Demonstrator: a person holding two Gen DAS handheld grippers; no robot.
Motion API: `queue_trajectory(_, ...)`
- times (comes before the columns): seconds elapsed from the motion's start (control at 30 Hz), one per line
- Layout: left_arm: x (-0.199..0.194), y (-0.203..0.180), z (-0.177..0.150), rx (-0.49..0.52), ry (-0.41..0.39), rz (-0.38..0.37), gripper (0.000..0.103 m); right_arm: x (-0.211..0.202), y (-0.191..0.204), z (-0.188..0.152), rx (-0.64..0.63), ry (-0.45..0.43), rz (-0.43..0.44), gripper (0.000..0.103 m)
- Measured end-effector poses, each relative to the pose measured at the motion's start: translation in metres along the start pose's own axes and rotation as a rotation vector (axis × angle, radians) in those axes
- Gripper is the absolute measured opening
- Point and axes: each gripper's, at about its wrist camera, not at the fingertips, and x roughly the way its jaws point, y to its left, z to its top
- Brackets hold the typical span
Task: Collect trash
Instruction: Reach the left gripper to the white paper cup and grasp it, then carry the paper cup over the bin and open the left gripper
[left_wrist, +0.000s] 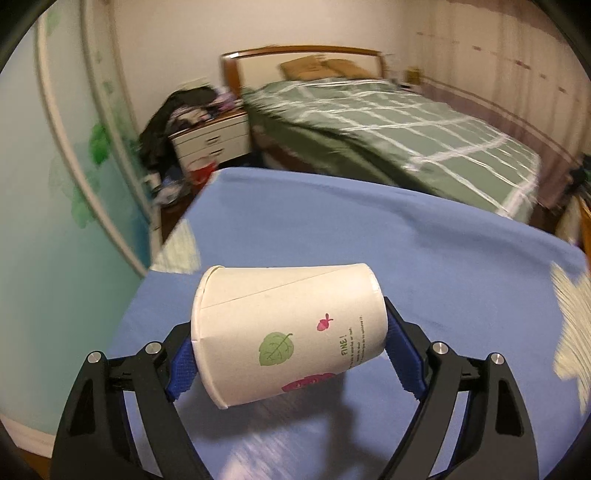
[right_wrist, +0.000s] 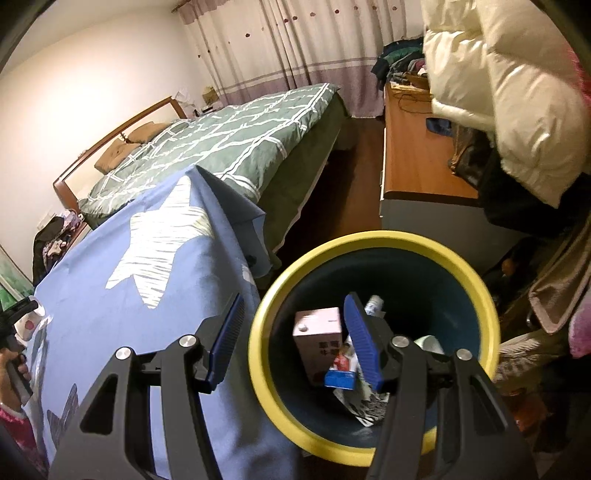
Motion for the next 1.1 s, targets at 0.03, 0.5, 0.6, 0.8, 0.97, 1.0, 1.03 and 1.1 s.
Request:
queue_trajectory(0.03, -0.012, -0.013, -0.007, 0.028, -0.005, -0.037, 0.084, -0.001, -0.003, 0.000, 0.001, -0.002, -0.001, 0.054)
queue_trajectory(0.5, -0.146, -0.235, -0.110, 0.435, -0.044, -0.450, 0.084, -0.047, -0.068, -0.025, 0.037, -0.032, -0.083, 0.054)
queue_trajectory(0.6, -0.168, -0.282, -0.135, 0.512, -0.033, -0.518, 0.084, -0.056, -0.081, -0.030, 0.040, -0.034, -0.096, 0.054)
queue_trajectory(0.8, -0.199, -0.355, -0.176, 0.620, -0.002, -0.606, 0.082, -0.064, -0.105, -0.042, 0.053, -0.023, -0.119, 0.054)
queue_trajectory(0.97, -0.209, -0.396, -0.196, 0.665, 0.028, -0.652, 0.082, -0.065, -0.125, -0.049, 0.094, -0.020, -0.129, 0.054)
queue_trajectory(1.0, -0.208, -0.402, -0.197, 0.673, 0.033, -0.664, 0.082, -0.065, -0.127, -0.049, 0.100, -0.019, -0.130, 0.054)
queue_trajectory(1.03, -0.207, -0.406, -0.200, 0.678, 0.034, -0.672, 0.082, -0.065, -0.128, -0.049, 0.102, -0.018, -0.130, 0.054)
queue_trajectory(1.1, -0.198, -0.415, -0.200, 0.689, 0.045, -0.677, 0.082, -0.065, -0.131, -0.050, 0.105, -0.020, -0.129, 0.054)
